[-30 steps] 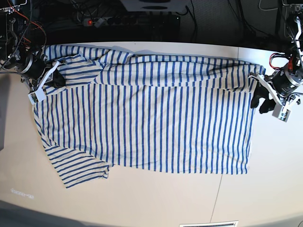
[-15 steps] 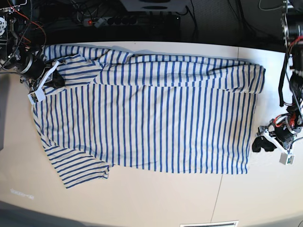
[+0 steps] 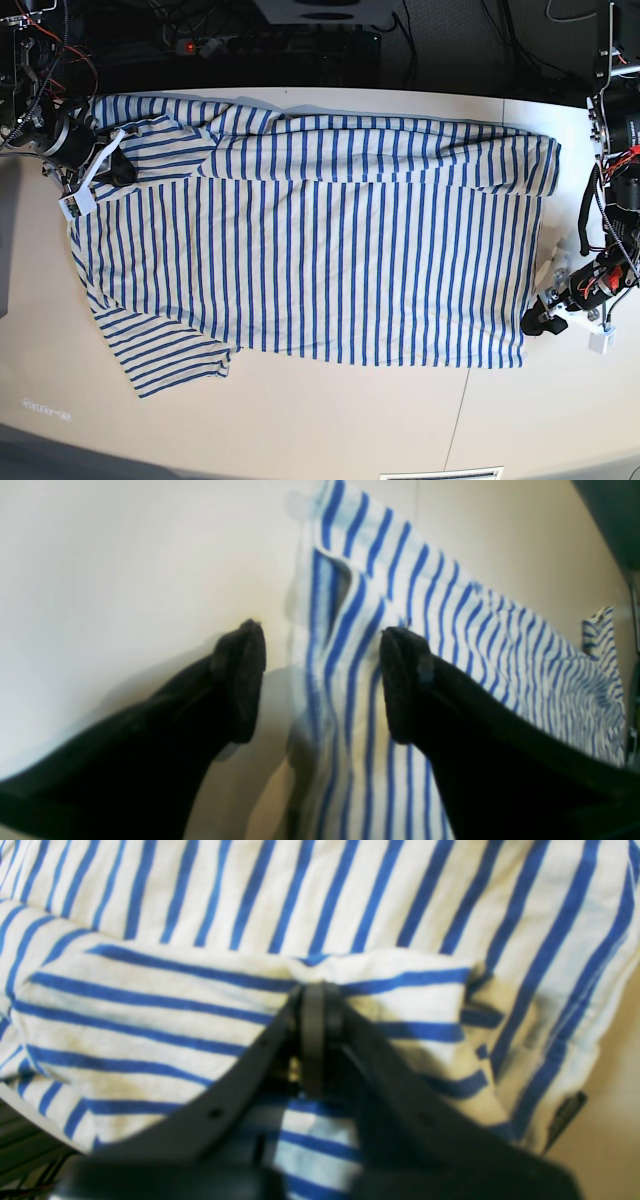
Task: Fold the T-shirt properly
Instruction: 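Move the left gripper to the hem corner and grasp it, then move the right gripper to the hem corner and grasp it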
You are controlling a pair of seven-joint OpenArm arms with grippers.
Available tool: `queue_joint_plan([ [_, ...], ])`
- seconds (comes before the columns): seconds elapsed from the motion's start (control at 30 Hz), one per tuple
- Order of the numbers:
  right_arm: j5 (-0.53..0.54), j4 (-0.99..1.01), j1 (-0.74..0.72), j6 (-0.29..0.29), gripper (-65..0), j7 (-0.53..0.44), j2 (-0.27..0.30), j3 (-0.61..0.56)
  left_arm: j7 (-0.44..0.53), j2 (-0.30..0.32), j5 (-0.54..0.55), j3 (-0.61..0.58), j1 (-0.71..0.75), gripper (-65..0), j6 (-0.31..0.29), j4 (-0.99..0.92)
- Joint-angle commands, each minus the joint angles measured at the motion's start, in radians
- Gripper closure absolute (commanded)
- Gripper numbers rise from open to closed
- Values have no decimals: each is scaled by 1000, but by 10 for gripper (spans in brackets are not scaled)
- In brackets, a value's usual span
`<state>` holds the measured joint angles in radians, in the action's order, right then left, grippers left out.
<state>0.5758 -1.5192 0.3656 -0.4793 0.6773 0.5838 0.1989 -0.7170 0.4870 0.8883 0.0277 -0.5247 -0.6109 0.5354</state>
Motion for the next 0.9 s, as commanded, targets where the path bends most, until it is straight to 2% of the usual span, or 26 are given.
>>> queue_joint_plan([
  [0.0, -52, 6, 7, -41, 0, 60, 14, 3, -28, -6, -17, -2, -21, -395, -14, 6],
  [0.17, -52, 6, 6, -41, 0, 61, 14, 3, -28, -51, -40, -2, -27, -395, -14, 6],
  [0.3, -52, 6, 6, -41, 0, 60, 14, 3, -27, -63, -41, -2, -26, -386, -13, 6],
  [0.37, -52, 6, 6, -41, 0, 60, 14, 3, -27, -63, -47, -2, -26, -324, -14, 6],
  [0.5, -26, 6, 6, -41, 0, 60, 14, 3, -5, -63, -75, -2, -26, -108, -14, 6],
  [0.6, 16, 5, 3, -41, 0, 60, 14, 4, 14, -63, -78, -2, -27, 0, -15, 6],
  [0.67, 28, 0, 1, -41, 0, 60, 14, 9, 15, -63, -78, -2, -26, 0, -27, 6],
  [0.77, 52, -19, 0, -41, 0, 60, 14, 33, 14, -63, -78, -1, -26, 0, -82, 6],
  [0.87, 87, -62, 1, -42, 0, 61, 14, 80, 14, -63, -78, -1, -26, 0, -82, 6],
])
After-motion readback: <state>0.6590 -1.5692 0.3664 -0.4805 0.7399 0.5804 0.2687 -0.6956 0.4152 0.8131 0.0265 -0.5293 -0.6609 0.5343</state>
